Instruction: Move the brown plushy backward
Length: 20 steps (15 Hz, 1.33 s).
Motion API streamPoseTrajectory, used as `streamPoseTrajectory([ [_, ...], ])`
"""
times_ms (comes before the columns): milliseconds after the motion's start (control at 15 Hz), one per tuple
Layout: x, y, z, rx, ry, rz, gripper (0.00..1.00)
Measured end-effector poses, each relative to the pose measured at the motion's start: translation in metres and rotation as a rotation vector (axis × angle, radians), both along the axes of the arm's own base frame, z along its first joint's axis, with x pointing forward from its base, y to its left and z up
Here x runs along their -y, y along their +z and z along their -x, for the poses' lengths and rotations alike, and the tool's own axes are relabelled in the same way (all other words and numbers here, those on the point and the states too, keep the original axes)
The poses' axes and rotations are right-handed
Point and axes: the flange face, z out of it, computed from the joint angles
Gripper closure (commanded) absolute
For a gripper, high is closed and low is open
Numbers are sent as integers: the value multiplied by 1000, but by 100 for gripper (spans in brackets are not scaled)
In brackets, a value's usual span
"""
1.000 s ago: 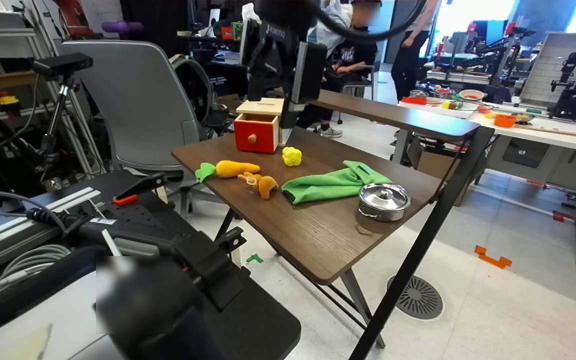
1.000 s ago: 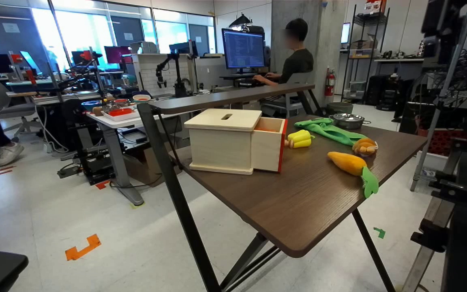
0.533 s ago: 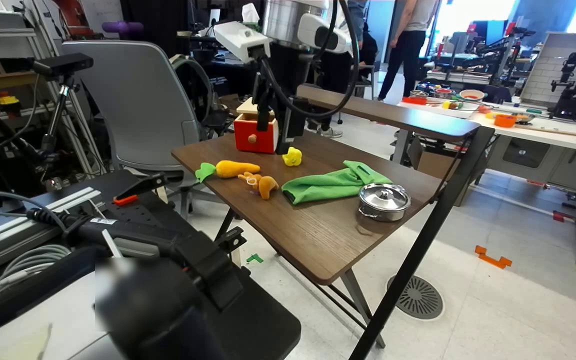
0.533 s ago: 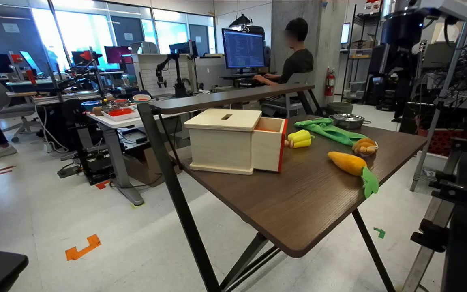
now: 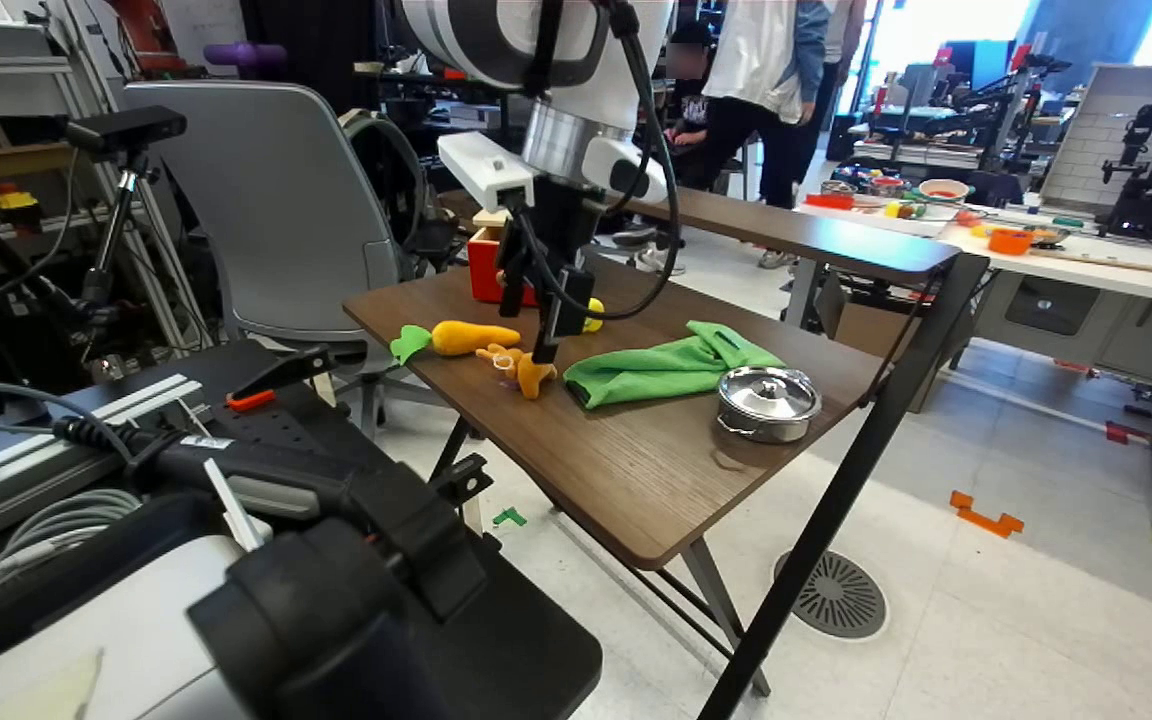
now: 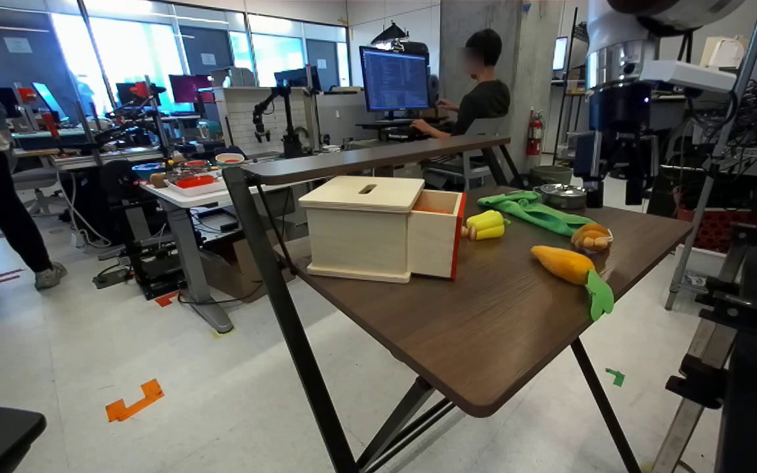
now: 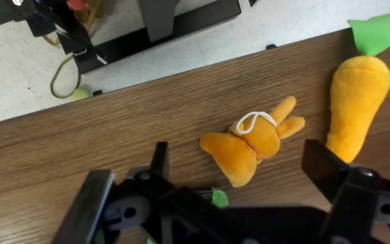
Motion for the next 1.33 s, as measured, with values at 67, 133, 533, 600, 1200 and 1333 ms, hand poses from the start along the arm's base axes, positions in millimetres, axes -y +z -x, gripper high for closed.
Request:
streamPoseTrajectory([
  [67, -2, -9, 0, -7, 0, 1, 0],
  [133, -4, -17, -1, -9, 0, 4, 0],
  [533, -15, -52, -14, 52, -5, 40, 32],
  [600, -17, -56, -16, 55, -4, 42, 42],
  [1200, -20, -53, -27, 73, -6, 40, 100],
  [1333, -16, -51, -28, 75, -13, 39, 98],
])
